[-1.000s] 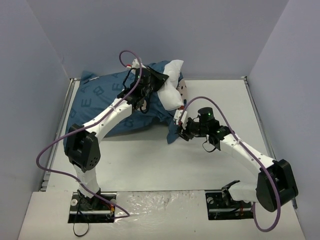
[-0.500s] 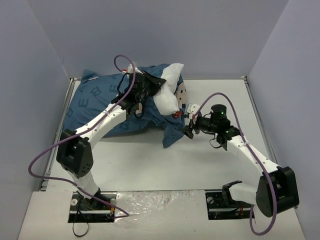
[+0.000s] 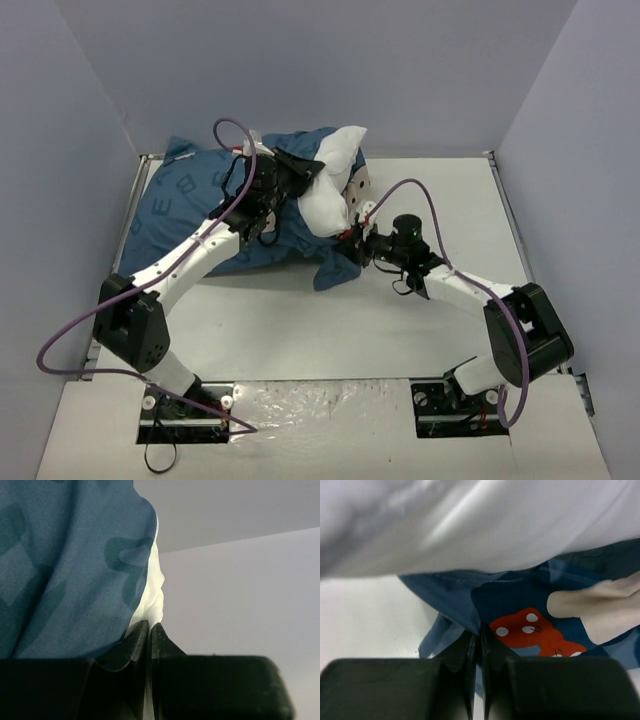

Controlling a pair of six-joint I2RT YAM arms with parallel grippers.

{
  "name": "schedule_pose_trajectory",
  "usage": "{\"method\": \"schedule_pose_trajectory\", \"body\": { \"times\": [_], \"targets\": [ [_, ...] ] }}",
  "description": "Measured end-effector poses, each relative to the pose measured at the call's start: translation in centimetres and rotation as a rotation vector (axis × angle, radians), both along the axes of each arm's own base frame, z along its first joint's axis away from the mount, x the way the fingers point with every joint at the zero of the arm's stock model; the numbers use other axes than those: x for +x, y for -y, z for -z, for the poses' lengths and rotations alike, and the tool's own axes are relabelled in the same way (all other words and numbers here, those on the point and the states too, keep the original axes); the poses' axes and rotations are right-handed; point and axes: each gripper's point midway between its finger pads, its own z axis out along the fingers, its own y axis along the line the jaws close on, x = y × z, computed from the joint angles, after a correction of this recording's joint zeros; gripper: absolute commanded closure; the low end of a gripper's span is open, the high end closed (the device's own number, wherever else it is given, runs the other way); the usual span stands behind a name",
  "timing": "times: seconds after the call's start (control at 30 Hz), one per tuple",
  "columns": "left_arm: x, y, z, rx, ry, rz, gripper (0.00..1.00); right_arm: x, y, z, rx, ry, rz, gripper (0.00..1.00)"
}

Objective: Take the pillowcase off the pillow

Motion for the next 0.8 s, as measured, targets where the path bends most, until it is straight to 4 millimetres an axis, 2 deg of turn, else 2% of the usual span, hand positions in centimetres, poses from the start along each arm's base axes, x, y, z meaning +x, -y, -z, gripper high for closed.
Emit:
{"method": "schedule_pose_trajectory", "body": {
  "times": [0.1,0.27,0.33,0.37,0.43,0.5,0.53,0.63,0.7,0.73,0.8],
  "targets": [
    [-0.2,-0.3,-0.5,-0.016,0.005,-0.011,0.98,-1.4,-0.9,1.0,0.008,-0.04,-0.033,1.0],
    [-0.1,-0.4,-0.9,-0.047,-0.001,-0.022,0.98,-5.3,-2.3,3.1,-0.037,-0.078,-0.176,0.98],
    [-0.2,-0.1,-0.8,-0.054,-0.01,-0.017,0.98,-6.0,-2.1,3.6,-0.058,-0.084,-0.206,0.74],
    [-0.2,0.0,-0.7,-0.057,-0.011,-0.015,0.98,-6.4,-1.9,3.8,-0.066,-0.097,-0.213,0.59],
    [-0.1,0.2,-0.5,-0.06,-0.014,-0.007,0.98,-6.6,-0.8,3.9,-0.08,-0.138,-0.2,0.5],
    [0.0,0.4,-0.2,-0.059,-0.018,0.001,0.98,-5.5,1.1,3.4,-0.086,-0.189,-0.14,0.47],
    [0.0,0.6,-0.1,-0.059,-0.017,0.006,0.98,-4.1,2.5,2.4,-0.076,-0.215,-0.088,0.47],
    [0.1,1.0,0.4,-0.056,-0.014,0.025,0.98,1.5,8.3,-2.3,-0.006,-0.217,0.111,0.46],
    [-0.1,1.3,1.0,-0.051,-0.014,0.049,0.98,4.1,12.2,-5.5,0.044,-0.207,0.235,0.46],
    [-0.3,1.6,1.4,-0.046,-0.012,0.066,0.98,4.8,13.7,-6.8,0.07,-0.214,0.283,0.46],
    [-0.5,2.3,2.4,-0.03,-0.016,0.104,0.98,5.2,14.8,-8.2,0.133,-0.272,0.341,0.45]
  ]
}}
